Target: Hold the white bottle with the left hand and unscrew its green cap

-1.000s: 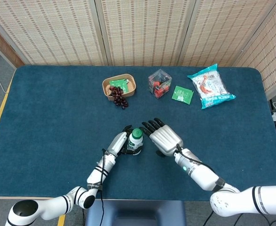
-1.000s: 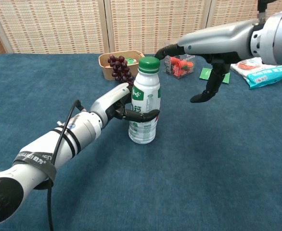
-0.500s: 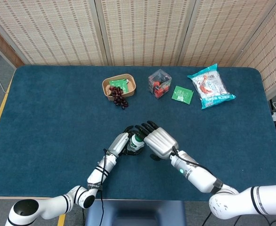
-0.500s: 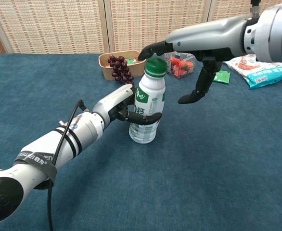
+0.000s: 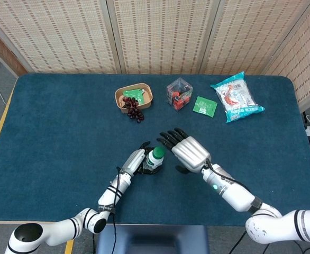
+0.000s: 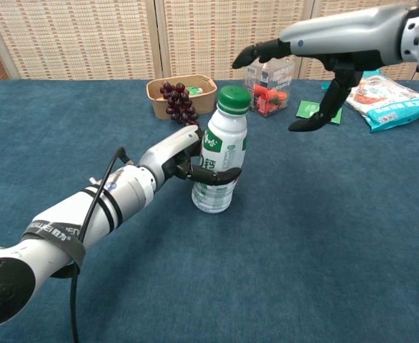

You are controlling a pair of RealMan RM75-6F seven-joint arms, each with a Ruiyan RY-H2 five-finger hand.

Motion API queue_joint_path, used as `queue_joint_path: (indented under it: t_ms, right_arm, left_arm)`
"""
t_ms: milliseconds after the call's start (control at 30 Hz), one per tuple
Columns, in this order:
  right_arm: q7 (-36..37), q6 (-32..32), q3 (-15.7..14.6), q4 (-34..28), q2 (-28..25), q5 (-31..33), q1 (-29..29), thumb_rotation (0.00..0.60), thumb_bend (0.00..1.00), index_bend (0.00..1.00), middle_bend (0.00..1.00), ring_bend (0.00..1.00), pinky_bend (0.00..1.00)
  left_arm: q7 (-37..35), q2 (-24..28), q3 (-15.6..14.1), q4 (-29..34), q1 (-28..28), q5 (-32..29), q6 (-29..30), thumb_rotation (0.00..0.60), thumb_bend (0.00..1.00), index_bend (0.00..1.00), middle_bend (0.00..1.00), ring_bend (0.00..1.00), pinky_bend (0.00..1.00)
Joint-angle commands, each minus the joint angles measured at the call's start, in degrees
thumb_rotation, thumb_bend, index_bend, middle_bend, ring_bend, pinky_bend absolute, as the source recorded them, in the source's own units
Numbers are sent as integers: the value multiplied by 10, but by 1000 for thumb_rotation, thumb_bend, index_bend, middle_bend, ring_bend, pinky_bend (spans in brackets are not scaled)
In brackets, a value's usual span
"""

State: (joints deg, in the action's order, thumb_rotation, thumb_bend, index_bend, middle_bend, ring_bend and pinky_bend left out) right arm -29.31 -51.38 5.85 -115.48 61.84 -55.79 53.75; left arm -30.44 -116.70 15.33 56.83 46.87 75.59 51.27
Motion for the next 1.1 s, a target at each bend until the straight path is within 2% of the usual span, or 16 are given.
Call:
queue_joint_path:
  t_ms: [33,300,633,900,1000,1033,1100]
  right_arm:
    - [4,9,-10,8,-4,0,-5,600,210,8,0,0,0]
    - [11,23,-17,18,5,-13,-5,600,211,18,0,0,0]
    - [17,26,-9,6,13,-13,2,600,211,10,0,0,0]
    - [36,36,-9,-10,8,-44,0,600,219,15,0,0,0]
    - [40,20,-5,-11,5,-66,-7,600,220,5,0,0,0]
    - [42,-3,4,0,2,-60,-14,600,220,2,0,0,0]
    - [39,-10,5,9,3,-49,-16,600,219,0,0,0,0]
  left_arm:
    - [1,-1,1,-1,0,-2,0,600,849,775,815,291,0]
    - [4,-10,8,-7,5,-14,-12,600,834,774,815,291,0]
    - [4,-16,10,-15,9,-15,-19,600,829,773,814,291,0]
    - [-1,-15,12,-21,12,-15,-25,600,828,773,814,291,0]
    - [-7,-15,12,-26,13,-16,-29,600,828,773,814,291,0]
    - [-8,-15,10,-27,13,-15,-31,600,828,773,814,291,0]
    - [-9,-14,9,-25,12,-13,-29,600,827,773,814,291,0]
